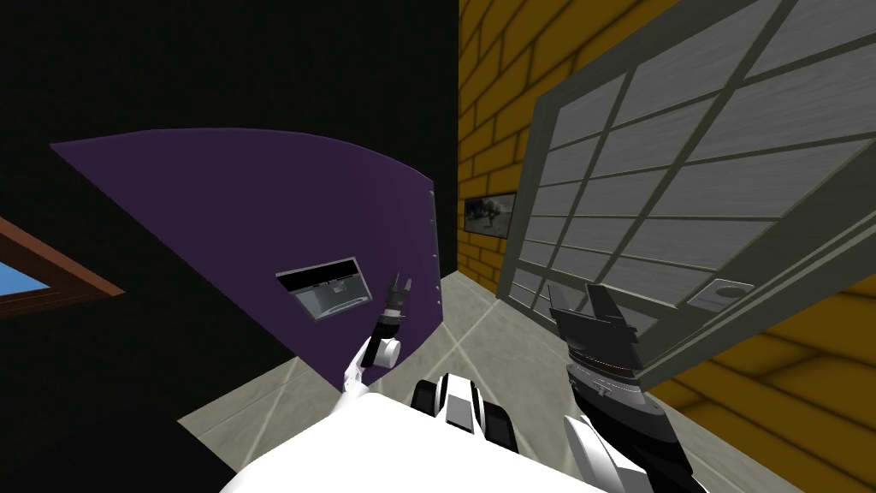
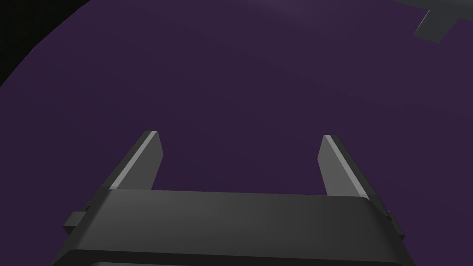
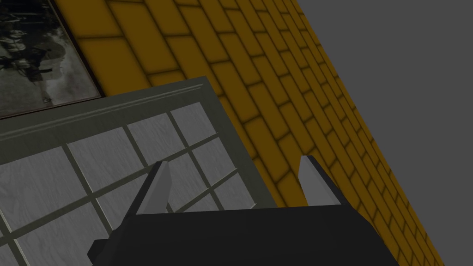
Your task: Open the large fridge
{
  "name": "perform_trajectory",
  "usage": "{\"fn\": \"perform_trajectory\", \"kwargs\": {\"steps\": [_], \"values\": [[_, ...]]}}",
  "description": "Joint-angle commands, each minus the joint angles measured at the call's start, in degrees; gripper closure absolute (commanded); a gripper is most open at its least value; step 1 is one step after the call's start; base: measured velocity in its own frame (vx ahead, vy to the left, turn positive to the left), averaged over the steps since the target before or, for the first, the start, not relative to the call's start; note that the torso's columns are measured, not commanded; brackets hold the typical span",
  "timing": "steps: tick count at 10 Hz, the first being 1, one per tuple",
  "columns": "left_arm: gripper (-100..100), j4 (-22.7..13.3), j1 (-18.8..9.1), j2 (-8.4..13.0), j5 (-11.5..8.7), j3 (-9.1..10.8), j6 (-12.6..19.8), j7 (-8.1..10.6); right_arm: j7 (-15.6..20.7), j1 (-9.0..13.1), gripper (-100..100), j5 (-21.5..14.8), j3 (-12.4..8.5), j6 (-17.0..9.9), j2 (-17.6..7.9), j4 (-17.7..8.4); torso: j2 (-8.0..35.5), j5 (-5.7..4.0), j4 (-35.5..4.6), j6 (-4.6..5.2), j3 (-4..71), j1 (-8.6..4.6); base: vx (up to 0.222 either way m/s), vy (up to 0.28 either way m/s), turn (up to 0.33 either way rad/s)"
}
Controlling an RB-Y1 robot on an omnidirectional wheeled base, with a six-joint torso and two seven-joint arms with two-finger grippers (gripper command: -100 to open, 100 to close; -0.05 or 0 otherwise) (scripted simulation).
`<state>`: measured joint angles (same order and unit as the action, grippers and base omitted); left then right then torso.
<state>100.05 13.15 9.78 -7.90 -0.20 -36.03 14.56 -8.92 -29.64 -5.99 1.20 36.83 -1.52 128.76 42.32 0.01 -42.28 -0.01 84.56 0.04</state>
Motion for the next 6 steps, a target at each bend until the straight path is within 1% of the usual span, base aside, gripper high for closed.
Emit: {"fn": "perform_trajectory", "kwargs": {"steps": [1,2,3,5,6], "values": [[-100,-3.4,-1.4,0.2,-0.3,0.05,-1.4,0.78,0.0,0.0,0,0.0,0.0,0.0,0.0,0.0,0.0,0.01,0.0,0.01,0.0,0.0,0.05,0.002,-0.013],[-100,-5.6,-2.6,0.3,-0.6,0.11,-2.6,1.45,0.0,0.0,0,0.0,0.0,0.0,0.0,0.0,0.1,0.0,0.0,0.01,-0.1,0.0,0.055,0.003,-0.025],[-100,-6.0,-2.6,0.3,-0.6,0.11,-2.6,1.45,0.0,0.0,0,0.0,0.0,0.0,0.0,0.0,0.0,0.0,0.0,0.01,0.0,-0.02,0.049,-0.003,-0.01],[-100,-10.1,-5.2,0.5,-1.2,0.21,-5.0,2.8,0.0,0.0,0,0.0,0.0,0.0,0.0,0.0,-0.1,-0.02,0.0,0.02,0.0,-0.07,0.08,-0.009,-0.026],[-100,-11.7,-5.2,0.5,-1.2,0.21,-5.0,2.8,0.0,0.0,0,0.0,0.0,0.0,0.0,0.0,-0.2,-0.02,0.0,0.02,0.1,-0.07,0.082,-0.022,-0.016]]}}
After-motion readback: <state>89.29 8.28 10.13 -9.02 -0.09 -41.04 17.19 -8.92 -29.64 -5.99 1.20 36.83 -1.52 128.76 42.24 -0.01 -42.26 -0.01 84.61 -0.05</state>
